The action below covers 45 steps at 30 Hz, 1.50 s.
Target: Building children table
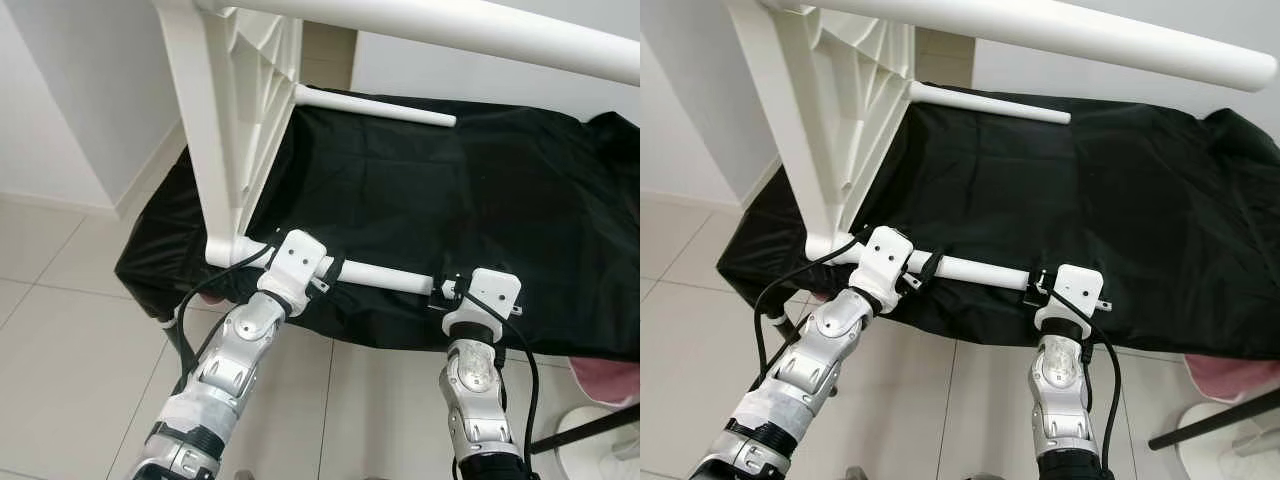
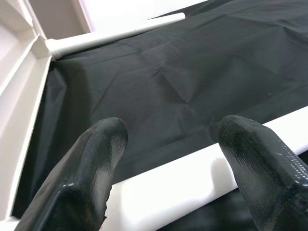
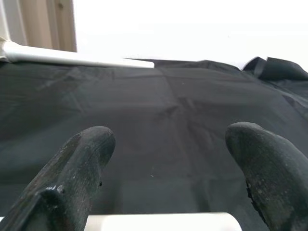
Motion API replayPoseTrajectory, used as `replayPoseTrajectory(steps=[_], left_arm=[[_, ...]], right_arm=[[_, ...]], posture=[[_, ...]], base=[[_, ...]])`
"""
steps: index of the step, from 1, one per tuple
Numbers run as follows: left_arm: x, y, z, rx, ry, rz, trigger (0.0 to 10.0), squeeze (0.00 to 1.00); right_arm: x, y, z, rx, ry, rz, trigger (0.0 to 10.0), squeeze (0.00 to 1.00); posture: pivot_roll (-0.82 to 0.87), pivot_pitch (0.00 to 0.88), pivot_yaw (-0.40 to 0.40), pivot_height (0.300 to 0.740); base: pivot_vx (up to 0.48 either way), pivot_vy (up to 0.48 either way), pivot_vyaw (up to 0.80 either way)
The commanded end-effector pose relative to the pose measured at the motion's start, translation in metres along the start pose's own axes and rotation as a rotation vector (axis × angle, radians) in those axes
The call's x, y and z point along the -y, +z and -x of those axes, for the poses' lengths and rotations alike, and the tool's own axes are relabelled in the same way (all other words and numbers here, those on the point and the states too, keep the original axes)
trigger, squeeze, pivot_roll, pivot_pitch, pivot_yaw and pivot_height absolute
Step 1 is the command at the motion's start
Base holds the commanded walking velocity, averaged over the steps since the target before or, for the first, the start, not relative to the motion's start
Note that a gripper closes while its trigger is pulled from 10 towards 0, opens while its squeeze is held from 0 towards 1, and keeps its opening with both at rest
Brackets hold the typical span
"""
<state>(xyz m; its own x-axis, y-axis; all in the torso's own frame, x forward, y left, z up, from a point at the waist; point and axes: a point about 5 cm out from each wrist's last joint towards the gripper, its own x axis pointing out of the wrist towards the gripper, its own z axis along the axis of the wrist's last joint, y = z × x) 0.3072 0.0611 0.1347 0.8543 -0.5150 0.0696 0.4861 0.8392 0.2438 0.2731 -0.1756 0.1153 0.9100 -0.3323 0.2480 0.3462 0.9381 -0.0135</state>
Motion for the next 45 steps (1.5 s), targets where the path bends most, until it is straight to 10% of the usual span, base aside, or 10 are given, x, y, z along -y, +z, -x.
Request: replayPoseTrajectory(steps=[1,22,23,25,26,35,37,38,39,45], left_arm=[[-0.001,-0.001,-0.002,-0.004,0.003,0.000,10.0,0.00],[-0.003,0.001,0.019,0.030,-0.087,0.080,10.0,0.00],[-0.007,0.000,0.019,0.021,-0.055,0.089,10.0,0.00],[-0.010,0.000,0.020,0.019,-0.051,0.124,10.0,0.00],[-0.012,-0.002,0.022,0.014,-0.046,0.141,10.0,1.00],[-0.009,-0.009,0.030,-0.035,-0.062,0.162,10.0,1.00],[-0.006,-0.011,0.033,-0.063,-0.076,0.193,10.0,1.00],[-0.004,-0.015,0.036,-0.103,-0.086,0.236,10.0,0.70],[-0.002,-0.016,0.037,-0.130,-0.083,0.282,10.0,0.00],[0.000,-0.014,0.035,-0.165,-0.053,0.374,10.0,0.00]], right_arm=[[-0.001,0.002,0.000,0.019,0.008,-0.005,10.0,0.00],[0.002,0.004,0.007,0.043,0.087,0.016,10.0,0.00],[0.003,0.005,0.008,0.045,0.093,-0.017,10.0,0.85],[0.005,0.006,0.010,0.049,0.097,-0.033,10.0,1.00],[0.007,0.005,0.011,0.046,0.097,-0.029,10.0,1.00],[0.011,0.005,0.012,0.048,0.091,0.000,10.0,1.00],[0.011,0.005,0.011,0.049,0.089,0.012,10.0,0.87],[0.011,0.005,0.010,0.052,0.089,0.022,10.0,0.00],[0.010,0.005,0.009,0.053,0.090,0.025,10.0,0.00],[0.008,0.007,0.006,0.061,0.100,0.025,10.0,0.00]], posture=[[-0.03,0.000,-0.016,0.740],[-0.02,0.000,-0.023,0.740],[-0.02,0.000,-0.022,0.740],[-0.02,0.000,-0.025,0.740],[-0.02,0.000,-0.025,0.740],[-0.02,0.000,-0.023,0.740],[-0.02,0.000,-0.020,0.740],[-0.02,0.000,-0.020,0.740],[-0.01,0.000,-0.021,0.740],[-0.01,0.000,-0.024,0.740]], base=[[0.000,0.000,0.00],[0.000,0.000,0.00],[0.000,0.000,0.00],[0.000,0.000,0.00],[0.000,0.000,0.00],[0.000,0.000,0.00],[0.000,0.000,0.00],[0.000,0.000,0.00],[0.000,0.000,0.00],[0.000,0.000,0.00]])
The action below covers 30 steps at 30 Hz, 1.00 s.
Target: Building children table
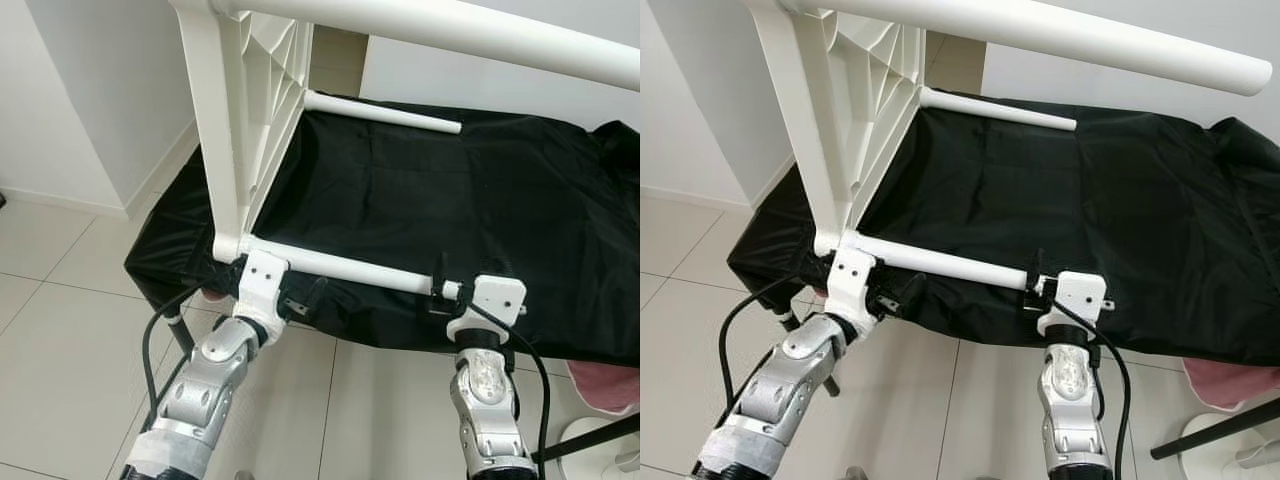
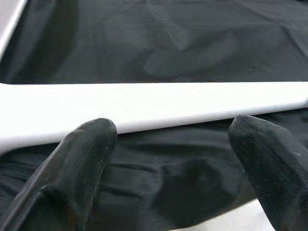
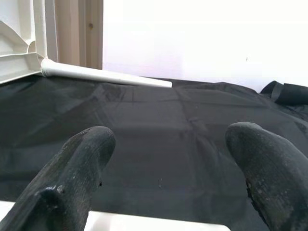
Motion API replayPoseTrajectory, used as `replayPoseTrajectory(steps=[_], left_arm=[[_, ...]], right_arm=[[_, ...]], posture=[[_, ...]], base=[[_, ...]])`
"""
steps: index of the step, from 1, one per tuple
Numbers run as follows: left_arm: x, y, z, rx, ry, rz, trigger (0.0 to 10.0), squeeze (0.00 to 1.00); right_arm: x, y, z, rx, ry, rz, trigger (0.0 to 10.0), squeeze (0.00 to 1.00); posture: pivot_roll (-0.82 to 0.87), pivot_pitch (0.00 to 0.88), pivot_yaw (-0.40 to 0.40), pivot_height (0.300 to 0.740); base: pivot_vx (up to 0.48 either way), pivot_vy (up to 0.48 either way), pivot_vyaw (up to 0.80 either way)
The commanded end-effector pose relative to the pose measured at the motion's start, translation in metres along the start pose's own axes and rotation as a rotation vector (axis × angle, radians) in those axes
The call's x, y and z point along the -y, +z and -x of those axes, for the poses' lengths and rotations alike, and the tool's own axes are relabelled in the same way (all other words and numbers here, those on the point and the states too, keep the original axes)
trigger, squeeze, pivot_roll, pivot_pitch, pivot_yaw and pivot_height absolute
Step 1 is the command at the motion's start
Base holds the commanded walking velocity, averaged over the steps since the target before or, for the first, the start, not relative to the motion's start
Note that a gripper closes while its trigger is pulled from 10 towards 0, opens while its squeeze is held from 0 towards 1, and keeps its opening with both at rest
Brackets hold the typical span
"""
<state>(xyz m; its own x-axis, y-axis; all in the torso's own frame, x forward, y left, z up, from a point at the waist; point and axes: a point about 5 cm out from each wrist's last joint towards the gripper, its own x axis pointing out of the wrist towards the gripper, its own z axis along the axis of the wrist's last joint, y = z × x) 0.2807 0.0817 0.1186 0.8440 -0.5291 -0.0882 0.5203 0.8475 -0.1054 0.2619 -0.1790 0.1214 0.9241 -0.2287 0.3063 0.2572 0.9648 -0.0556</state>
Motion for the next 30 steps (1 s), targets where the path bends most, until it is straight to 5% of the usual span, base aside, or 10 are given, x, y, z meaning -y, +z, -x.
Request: replayPoseTrajectory(steps=[1,11,14,19,24,30], left_arm=[[0.001,0.000,0.001,-0.012,-0.024,0.020,10.0,0.00],[0.001,-0.003,-0.001,-0.049,0.013,-0.014,10.0,0.00],[0.003,0.002,-0.001,-0.054,0.005,-0.030,10.0,0.00],[0.007,0.004,-0.004,-0.077,-0.025,-0.073,10.0,0.00],[0.006,0.005,-0.008,-0.077,-0.021,-0.089,10.0,0.00],[0.007,0.008,-0.011,-0.071,-0.031,-0.113,10.0,0.00]], right_arm=[[0.001,-0.001,-0.001,-0.004,-0.001,0.010,10.0,0.00],[0.000,0.007,-0.005,0.040,0.025,0.039,10.0,0.00],[-0.002,0.029,-0.010,0.157,0.039,0.110,10.0,0.00],[-0.006,0.077,-0.016,0.462,0.130,0.374,10.0,0.00],[-0.009,0.088,-0.013,0.553,0.193,0.460,10.0,0.00],[-0.009,0.104,-0.013,0.615,0.202,0.452,10.0,0.00]], posture=[[-0.01,0.000,-0.024,0.740],[-0.01,0.000,-0.032,0.740],[-0.01,0.000,-0.026,0.740],[-0.02,0.000,-0.016,0.740],[-0.04,0.000,-0.003,0.740],[-0.04,0.000,0.003,0.740]], base=[[0.000,0.000,0.00],[0.000,0.000,0.00],[0.000,0.000,0.00],[0.000,0.000,0.00],[0.000,0.000,0.00],[0.000,0.000,0.00]])
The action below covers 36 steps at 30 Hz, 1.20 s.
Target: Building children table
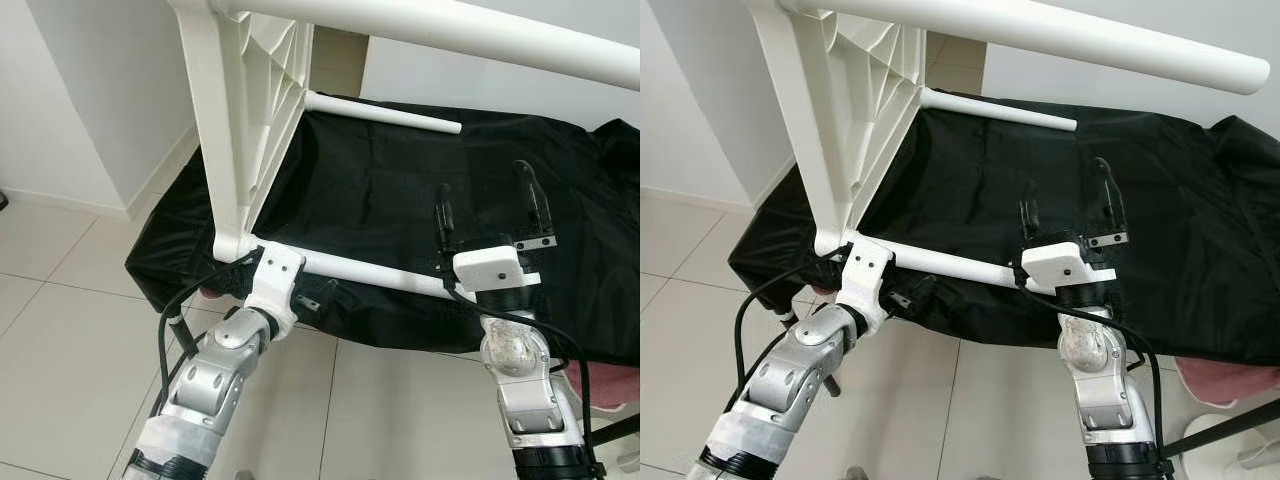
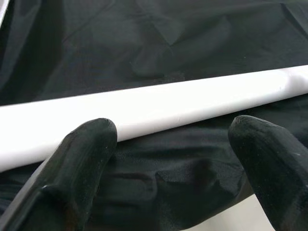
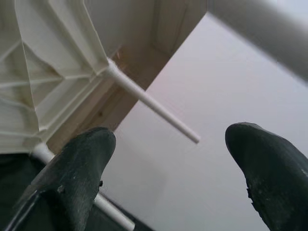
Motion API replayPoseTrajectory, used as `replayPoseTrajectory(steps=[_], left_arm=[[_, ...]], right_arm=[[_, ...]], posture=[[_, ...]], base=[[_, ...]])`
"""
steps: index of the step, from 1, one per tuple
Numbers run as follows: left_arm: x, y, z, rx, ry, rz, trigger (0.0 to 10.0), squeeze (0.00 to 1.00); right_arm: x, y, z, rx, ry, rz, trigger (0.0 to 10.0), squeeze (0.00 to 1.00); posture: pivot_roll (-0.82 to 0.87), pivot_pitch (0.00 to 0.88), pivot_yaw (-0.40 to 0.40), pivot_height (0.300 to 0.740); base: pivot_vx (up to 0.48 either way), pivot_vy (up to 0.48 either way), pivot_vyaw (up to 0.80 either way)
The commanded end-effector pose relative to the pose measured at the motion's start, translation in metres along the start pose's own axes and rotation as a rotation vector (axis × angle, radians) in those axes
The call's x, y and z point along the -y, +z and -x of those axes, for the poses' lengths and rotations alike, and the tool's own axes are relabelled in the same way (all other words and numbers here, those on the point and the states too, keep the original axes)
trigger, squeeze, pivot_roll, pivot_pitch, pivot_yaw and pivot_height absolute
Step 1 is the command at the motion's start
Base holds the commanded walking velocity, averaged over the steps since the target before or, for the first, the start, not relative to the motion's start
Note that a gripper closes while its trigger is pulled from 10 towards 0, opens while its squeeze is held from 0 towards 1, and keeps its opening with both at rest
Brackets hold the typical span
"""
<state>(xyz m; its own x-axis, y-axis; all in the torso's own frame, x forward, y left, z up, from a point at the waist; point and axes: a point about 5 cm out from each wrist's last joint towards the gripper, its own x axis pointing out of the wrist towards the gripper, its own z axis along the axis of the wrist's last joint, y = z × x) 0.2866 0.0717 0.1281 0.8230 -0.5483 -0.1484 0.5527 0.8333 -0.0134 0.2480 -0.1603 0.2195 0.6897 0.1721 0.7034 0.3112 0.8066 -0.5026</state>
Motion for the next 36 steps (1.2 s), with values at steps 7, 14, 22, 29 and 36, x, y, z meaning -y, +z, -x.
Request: replayPoseTrajectory(steps=[7,14,22,29,36], left_arm=[[0.002,-0.002,0.000,-0.024,-0.027,-0.036,10.0,0.00],[0.001,0.000,-0.004,-0.021,-0.025,-0.045,10.0,0.00],[0.002,0.003,-0.007,-0.010,-0.023,-0.048,10.0,0.00],[0.001,0.006,-0.009,0.001,-0.012,-0.043,10.0,0.00],[0.002,0.007,-0.010,0.005,-0.012,-0.040,10.0,0.00]], right_arm=[[0.011,0.036,-0.017,0.173,-0.070,0.099,10.0,0.00],[0.018,0.050,-0.033,0.264,-0.087,0.175,10.0,0.00],[0.019,0.059,-0.056,0.299,-0.057,0.218,10.0,0.00],[0.020,0.058,-0.079,0.287,0.004,0.272,10.0,0.00],[0.021,0.059,-0.088,0.300,0.028,0.310,10.0,0.00]], posture=[[-0.04,0.003,0.023,0.740],[-0.05,0.003,0.029,0.740],[-0.05,0.000,0.023,0.740],[-0.05,0.000,0.019,0.740],[-0.05,0.000,0.019,0.740]], base=[[0.000,0.000,0.00],[0.000,0.000,0.00],[0.000,0.000,0.00],[0.000,0.000,0.00],[0.000,0.000,0.00]])
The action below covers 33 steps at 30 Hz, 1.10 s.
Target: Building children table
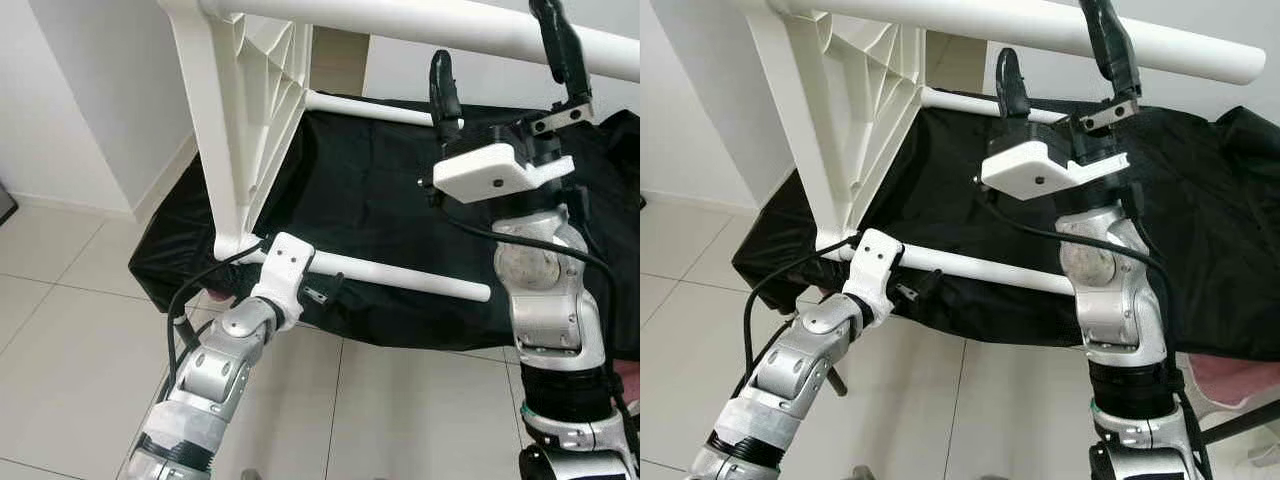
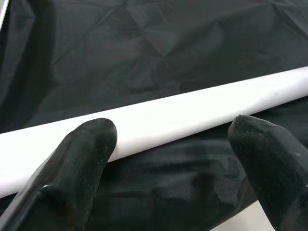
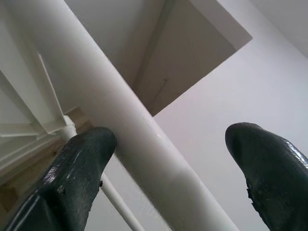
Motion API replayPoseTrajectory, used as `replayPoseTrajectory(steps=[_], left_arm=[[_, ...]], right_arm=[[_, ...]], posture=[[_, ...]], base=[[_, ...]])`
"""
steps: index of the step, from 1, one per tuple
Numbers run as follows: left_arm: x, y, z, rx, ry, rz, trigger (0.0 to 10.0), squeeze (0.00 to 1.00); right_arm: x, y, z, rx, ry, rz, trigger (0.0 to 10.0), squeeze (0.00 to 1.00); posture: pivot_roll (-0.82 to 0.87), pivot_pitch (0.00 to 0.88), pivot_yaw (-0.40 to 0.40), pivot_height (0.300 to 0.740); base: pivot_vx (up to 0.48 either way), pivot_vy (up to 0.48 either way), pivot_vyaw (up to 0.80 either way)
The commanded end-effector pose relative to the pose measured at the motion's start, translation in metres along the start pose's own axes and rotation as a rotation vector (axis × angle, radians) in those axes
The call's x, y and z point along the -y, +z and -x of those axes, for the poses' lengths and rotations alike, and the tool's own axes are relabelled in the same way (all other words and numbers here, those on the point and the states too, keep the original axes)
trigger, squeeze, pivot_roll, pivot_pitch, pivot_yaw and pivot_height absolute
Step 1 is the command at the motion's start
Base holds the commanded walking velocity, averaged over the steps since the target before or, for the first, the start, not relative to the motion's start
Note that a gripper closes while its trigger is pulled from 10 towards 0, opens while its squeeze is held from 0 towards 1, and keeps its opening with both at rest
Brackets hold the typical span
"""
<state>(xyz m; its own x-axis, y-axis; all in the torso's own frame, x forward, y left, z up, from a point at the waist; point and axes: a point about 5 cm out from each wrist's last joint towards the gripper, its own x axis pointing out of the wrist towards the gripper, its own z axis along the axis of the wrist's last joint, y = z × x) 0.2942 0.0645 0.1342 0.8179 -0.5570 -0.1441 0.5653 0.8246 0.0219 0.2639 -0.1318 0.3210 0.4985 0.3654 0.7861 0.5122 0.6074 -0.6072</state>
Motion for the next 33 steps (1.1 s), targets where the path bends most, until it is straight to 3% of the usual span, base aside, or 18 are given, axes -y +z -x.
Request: replayPoseTrajectory(steps=[1,9,13,25,33], left_arm=[[0.001,0.000,-0.001,0.003,-0.004,-0.001,10.0,0.00],[0.002,0.000,-0.003,0.005,-0.013,0.010,10.0,0.00],[0.006,-0.002,-0.003,-0.003,-0.027,0.006,10.0,0.00],[0.008,-0.003,-0.004,-0.005,-0.035,0.018,10.0,0.00],[0.014,-0.016,-0.004,-0.110,-0.085,0.068,10.0,0.00]], right_arm=[[-0.002,0.002,-0.007,0.020,0.033,0.022,10.0,0.00],[-0.003,-0.001,-0.025,0.000,0.126,0.101,10.0,0.00],[-0.009,-0.002,-0.027,-0.004,0.199,0.129,10.0,0.00],[-0.012,-0.003,-0.034,-0.047,0.241,0.185,10.0,0.00],[-0.010,0.004,-0.045,-0.080,0.252,0.207,10.0,0.00]], posture=[[-0.05,0.000,0.018,0.740],[-0.06,0.000,0.019,0.740],[-0.06,0.000,0.016,0.740],[-0.07,0.000,0.019,0.740],[-0.09,0.000,0.020,0.740]], base=[[0.000,0.000,0.00],[0.000,0.000,0.00],[0.000,0.000,0.00],[0.000,0.000,0.00],[0.000,0.000,0.00]])
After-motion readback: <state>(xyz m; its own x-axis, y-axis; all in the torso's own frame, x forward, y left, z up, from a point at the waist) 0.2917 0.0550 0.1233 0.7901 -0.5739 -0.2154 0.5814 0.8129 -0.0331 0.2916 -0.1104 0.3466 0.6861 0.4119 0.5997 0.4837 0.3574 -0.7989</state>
